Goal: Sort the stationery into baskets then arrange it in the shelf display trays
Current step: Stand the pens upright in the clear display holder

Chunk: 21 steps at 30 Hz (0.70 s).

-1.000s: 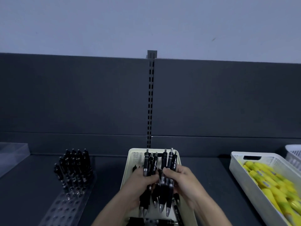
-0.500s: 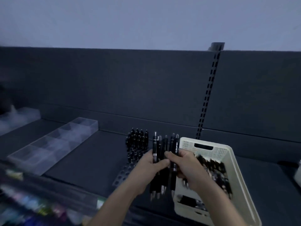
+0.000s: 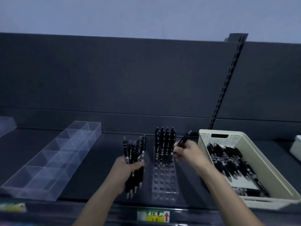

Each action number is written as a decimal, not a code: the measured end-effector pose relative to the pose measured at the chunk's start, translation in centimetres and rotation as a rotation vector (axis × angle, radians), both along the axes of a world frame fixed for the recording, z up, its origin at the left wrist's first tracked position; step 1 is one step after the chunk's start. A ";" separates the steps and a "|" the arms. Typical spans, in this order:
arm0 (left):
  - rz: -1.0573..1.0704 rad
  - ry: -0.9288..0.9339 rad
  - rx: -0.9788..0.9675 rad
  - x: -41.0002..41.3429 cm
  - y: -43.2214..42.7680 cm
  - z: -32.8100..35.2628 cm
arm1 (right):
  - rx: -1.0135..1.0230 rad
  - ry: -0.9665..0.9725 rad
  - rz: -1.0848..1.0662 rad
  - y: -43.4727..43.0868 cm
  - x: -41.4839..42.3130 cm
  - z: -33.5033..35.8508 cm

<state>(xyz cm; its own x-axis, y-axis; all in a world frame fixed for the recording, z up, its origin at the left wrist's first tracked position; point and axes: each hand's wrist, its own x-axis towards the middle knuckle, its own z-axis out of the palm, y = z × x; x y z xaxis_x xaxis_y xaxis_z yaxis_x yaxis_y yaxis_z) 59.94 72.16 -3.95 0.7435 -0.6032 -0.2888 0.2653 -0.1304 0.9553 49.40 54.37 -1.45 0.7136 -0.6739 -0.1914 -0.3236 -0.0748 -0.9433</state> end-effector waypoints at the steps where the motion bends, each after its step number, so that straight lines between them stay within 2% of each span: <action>1: -0.014 0.008 0.006 0.3 0.2 -0.3 | -0.164 0.056 -0.046 0.3 0.3 -0.3; 4: -0.057 0.010 0.022 0.6 0.5 -0.8 | -0.477 0.146 -0.086 1.7 1.2 -1.1; 8: -0.072 0.015 0.027 0.8 0.6 -1.6 | -0.629 0.245 -0.060 2.7 2.3 -2.6; 12: -0.037 0.010 0.013 0.8 0.6 -1.9 | -0.671 0.320 0.002 3.3 3.4 -3.8; 21: -0.034 -0.016 -0.023 0.6 0.6 -1.7 | -0.690 0.360 -0.010 3.4 2.9 -5.1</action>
